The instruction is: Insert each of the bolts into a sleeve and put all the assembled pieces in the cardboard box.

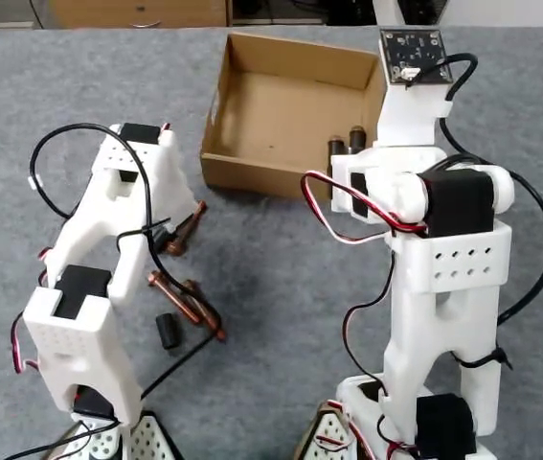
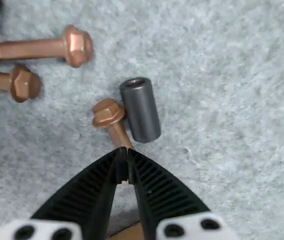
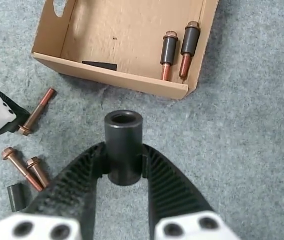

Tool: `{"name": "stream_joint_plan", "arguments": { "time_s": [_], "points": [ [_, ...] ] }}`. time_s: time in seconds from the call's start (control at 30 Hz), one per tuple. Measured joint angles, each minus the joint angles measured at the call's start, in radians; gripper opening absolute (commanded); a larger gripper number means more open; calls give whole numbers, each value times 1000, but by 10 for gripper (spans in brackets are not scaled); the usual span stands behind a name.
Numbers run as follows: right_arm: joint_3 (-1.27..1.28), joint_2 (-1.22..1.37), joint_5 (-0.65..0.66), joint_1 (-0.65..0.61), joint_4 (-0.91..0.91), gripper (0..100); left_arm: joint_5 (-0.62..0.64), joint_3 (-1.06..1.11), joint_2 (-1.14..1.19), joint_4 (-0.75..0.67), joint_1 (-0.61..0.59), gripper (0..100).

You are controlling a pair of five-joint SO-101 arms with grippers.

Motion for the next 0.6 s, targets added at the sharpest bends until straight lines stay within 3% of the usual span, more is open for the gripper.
{"name": "stream_joint_plan", "arguments": {
  "time_s": [0.23, 0.47, 0.6],
  "points": [
    [0, 0, 0, 0, -5, 2, -8, 0, 0, 0, 12, 20],
    [0, 0, 0, 0, -5, 2, -143, 12, 0, -109, 21, 19],
    [0, 0, 0, 0, -5, 2, -158, 25, 0, -130, 21, 19]
  ]
}}
